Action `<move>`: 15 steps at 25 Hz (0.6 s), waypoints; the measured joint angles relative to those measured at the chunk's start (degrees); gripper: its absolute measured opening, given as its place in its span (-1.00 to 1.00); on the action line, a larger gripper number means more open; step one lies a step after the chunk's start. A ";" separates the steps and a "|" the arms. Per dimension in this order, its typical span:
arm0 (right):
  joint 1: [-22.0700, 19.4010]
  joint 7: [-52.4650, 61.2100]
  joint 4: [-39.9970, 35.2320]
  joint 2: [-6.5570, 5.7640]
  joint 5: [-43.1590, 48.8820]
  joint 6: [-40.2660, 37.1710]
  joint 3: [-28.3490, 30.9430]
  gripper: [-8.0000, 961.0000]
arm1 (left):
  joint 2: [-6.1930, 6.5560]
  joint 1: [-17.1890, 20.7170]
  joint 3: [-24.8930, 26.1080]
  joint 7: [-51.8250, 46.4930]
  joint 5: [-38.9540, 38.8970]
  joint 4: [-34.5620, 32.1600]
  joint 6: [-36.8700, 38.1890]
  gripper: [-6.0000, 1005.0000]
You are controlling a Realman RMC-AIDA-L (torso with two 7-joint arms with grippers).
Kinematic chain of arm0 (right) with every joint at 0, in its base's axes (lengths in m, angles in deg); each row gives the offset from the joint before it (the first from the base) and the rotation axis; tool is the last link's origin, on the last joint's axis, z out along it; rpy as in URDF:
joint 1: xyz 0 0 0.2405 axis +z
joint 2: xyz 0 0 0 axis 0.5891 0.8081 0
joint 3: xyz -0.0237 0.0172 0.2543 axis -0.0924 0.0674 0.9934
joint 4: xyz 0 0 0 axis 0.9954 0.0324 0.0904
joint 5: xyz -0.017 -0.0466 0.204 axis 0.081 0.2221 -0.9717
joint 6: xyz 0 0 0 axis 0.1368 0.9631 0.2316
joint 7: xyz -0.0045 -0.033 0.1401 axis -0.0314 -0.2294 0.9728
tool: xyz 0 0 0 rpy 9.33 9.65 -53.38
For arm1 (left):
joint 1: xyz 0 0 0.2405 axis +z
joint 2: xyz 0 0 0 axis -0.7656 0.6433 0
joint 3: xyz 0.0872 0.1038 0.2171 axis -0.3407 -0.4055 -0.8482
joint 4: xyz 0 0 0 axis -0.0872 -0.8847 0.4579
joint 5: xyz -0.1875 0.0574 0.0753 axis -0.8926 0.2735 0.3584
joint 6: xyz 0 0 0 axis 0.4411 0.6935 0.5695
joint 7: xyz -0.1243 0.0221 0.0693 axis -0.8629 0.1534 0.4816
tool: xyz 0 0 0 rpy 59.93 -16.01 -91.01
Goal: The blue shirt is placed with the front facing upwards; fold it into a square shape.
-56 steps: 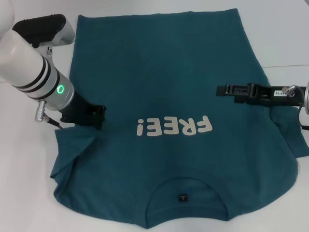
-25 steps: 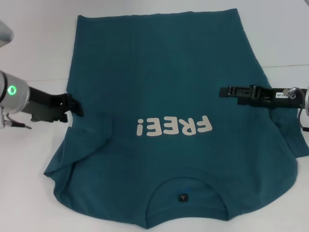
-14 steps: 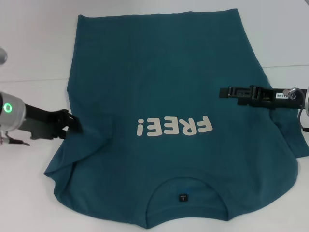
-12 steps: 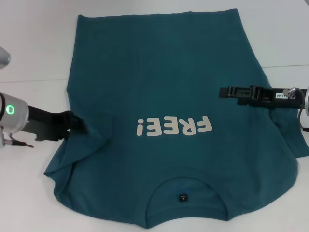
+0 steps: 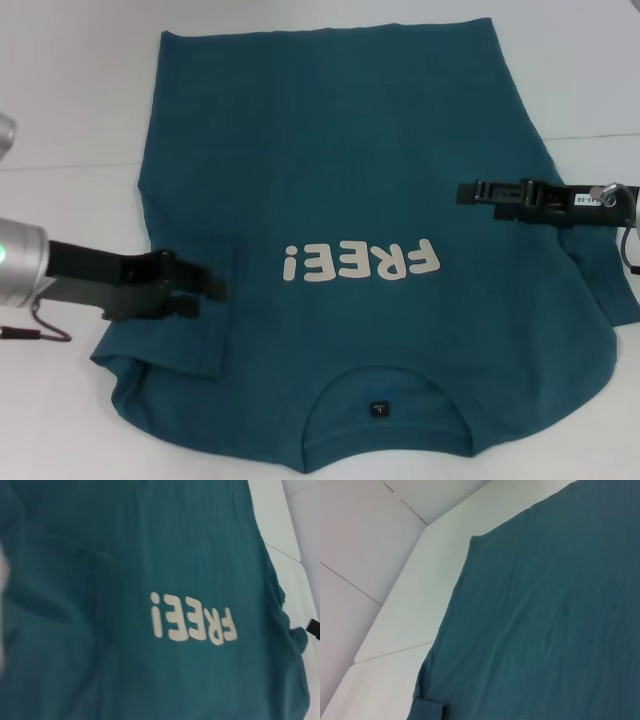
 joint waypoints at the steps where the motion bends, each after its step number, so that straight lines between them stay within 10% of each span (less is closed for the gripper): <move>1: -0.01 -0.06 0.00 0.01 0.00 -0.01 -0.06 0.92 | 0.23 0.49 0.21 0.56 -0.33 0.03 -0.20 -0.08; 15: 1.14 -0.36 -0.61 -2.24 0.99 -6.35 -2.61 0.92 | 1.03 14.78 7.58 26.32 -20.42 3.08 1.84 -0.09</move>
